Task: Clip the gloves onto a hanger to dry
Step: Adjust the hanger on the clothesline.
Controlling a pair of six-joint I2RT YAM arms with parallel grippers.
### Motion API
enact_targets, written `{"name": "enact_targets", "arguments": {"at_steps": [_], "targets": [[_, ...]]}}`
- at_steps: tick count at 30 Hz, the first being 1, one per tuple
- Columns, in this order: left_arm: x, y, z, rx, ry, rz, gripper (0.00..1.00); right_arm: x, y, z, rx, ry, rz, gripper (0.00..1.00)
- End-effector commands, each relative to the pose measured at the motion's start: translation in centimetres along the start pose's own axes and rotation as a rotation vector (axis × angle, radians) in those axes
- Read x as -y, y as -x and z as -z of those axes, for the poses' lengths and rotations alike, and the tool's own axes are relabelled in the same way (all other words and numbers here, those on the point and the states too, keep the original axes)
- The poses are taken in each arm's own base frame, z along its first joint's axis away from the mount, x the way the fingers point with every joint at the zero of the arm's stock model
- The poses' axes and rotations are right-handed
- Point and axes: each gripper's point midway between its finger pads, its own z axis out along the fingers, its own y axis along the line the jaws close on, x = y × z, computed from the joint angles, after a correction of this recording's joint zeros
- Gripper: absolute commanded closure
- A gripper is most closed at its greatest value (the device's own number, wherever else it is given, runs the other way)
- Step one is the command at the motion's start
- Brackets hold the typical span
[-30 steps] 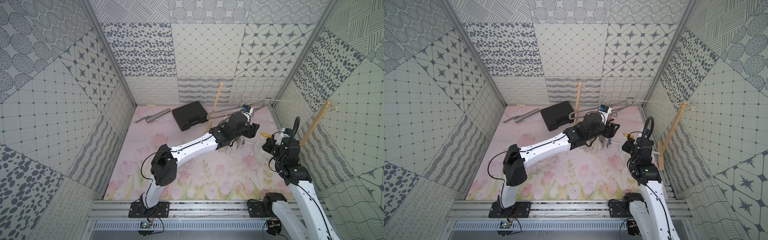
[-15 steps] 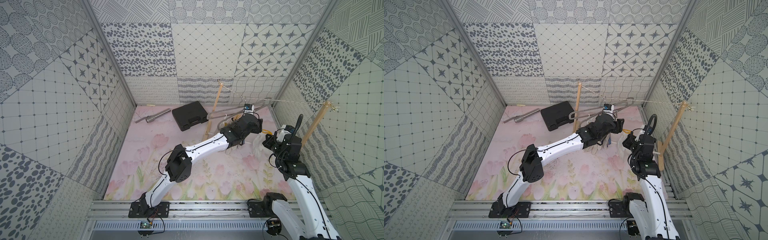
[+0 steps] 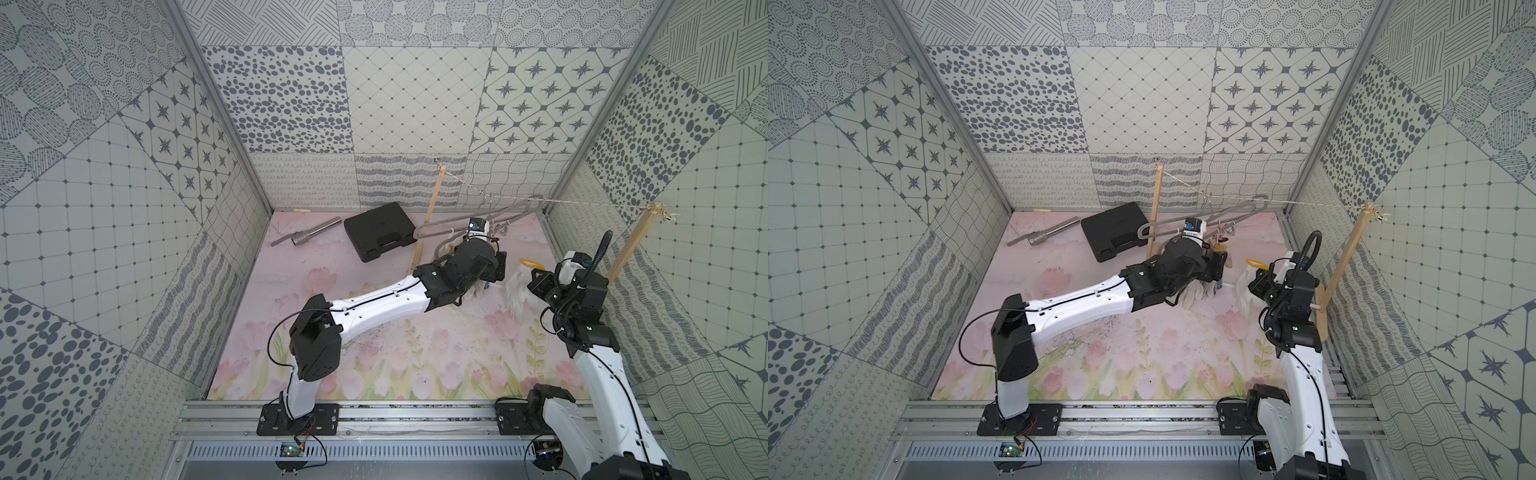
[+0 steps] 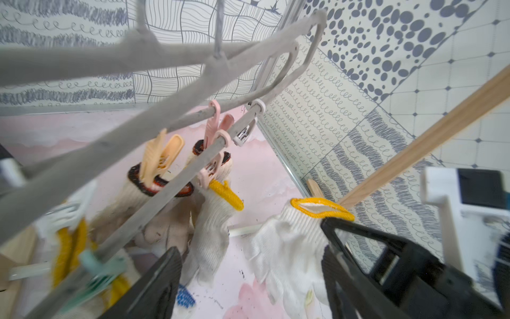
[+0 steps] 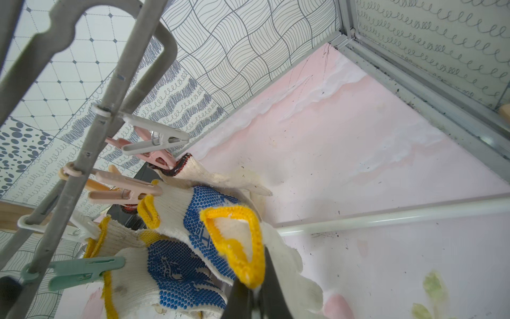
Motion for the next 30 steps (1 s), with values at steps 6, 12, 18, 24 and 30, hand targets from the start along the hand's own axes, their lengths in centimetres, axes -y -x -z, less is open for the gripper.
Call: {"name": "enact_targets", "arguments": {"at_steps": [6,12,18,24,30], "targets": [[-5.8,1.9,8.7,-0.079,0.008,-0.169,0.17,-1.8,0.0,-0.3,-0.004,0.109,-0.006,1.00],[-9.0,1.5,9.6,-0.151,0.014,-0.230,0.15,-2.6,-0.2,0.1,-0.015,0.151,-0.020,1.00],[-10.3,0.8,8.0,-0.206,0.012,-0.270,0.11,-2.9,-0.5,0.2,-0.023,0.183,-0.050,1.00],[-10.2,0.0,5.9,-0.223,-0.042,-0.309,0.12,-3.0,-0.9,0.3,-0.033,0.194,-0.055,1.00],[-9.3,0.1,4.4,-0.089,-0.140,-0.435,0.41,-3.2,-1.4,0.4,-0.048,0.215,-0.052,1.00]]}}
